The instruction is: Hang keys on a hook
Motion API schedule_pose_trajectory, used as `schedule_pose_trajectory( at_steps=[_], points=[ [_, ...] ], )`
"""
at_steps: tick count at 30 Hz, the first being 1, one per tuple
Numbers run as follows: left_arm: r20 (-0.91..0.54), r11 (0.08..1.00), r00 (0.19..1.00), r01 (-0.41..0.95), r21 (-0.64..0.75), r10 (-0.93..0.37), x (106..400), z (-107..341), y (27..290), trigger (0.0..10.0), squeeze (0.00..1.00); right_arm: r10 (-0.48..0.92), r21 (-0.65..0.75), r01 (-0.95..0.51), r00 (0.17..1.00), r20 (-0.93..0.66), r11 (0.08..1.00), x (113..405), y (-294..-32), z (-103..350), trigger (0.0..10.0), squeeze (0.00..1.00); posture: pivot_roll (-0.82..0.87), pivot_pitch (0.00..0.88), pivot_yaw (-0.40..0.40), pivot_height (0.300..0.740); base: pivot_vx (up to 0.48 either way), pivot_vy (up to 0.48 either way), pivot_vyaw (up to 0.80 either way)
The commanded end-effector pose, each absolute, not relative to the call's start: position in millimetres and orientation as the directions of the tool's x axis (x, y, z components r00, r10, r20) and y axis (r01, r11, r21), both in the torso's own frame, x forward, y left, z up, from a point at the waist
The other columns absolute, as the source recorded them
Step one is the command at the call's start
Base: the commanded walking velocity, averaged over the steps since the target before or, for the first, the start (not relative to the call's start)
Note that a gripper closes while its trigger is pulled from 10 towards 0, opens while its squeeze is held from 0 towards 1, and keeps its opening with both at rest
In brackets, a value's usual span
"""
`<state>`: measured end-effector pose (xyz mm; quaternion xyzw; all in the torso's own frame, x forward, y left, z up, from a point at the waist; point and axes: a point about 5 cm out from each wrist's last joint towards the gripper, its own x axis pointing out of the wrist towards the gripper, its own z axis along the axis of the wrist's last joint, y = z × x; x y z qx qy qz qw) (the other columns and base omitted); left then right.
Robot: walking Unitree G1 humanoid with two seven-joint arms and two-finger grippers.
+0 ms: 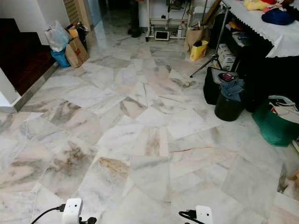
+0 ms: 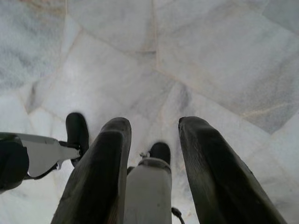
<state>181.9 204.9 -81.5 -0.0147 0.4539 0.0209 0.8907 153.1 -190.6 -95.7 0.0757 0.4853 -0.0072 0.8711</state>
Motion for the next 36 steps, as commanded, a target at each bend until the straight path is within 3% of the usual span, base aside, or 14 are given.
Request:
schedule_pose_trajectory(
  at_steps=[1,14,26,36],
  points=[
    [-0.818,0.999,0.574,-0.047,-0.004,0.024,180.9,-82.3,204.7,10.0,0.00,0.046,0.114,0.095,0.536,-0.843,0.989,153.8,-194.0,-94.9,10.0,0.00,0.03,0.000,-0.009,0.737,0.000,0.000,-0.80],
    [-0.827,0.999,0.562,-0.048,-0.015,0.015,177.8,-84.5,200.8,10.0,0.00,0.047,0.100,0.071,0.535,-0.844,0.992,154.5,-196.1,-94.3,10.0,0.00,0.02,0.000,-0.015,0.737,0.000,0.000,-0.80],
    [-0.827,0.999,0.563,0.036,0.027,0.002,178.4,-84.0,200.9,10.0,0.00,0.041,0.100,0.083,0.528,-0.848,0.992,151.3,-195.8,-95.6,10.0,0.00,0.01,0.000,0.002,0.737,0.000,0.000,-0.80],
    [-0.829,0.999,0.559,0.039,0.026,0.000,179.9,-83.4,201.3,10.0,0.00,0.034,0.097,0.093,0.529,-0.848,0.991,152.7,-195.2,-95.3,10.0,0.00,0.01,0.000,0.001,0.737,0.000,-0.160,-0.80]
  ],
)
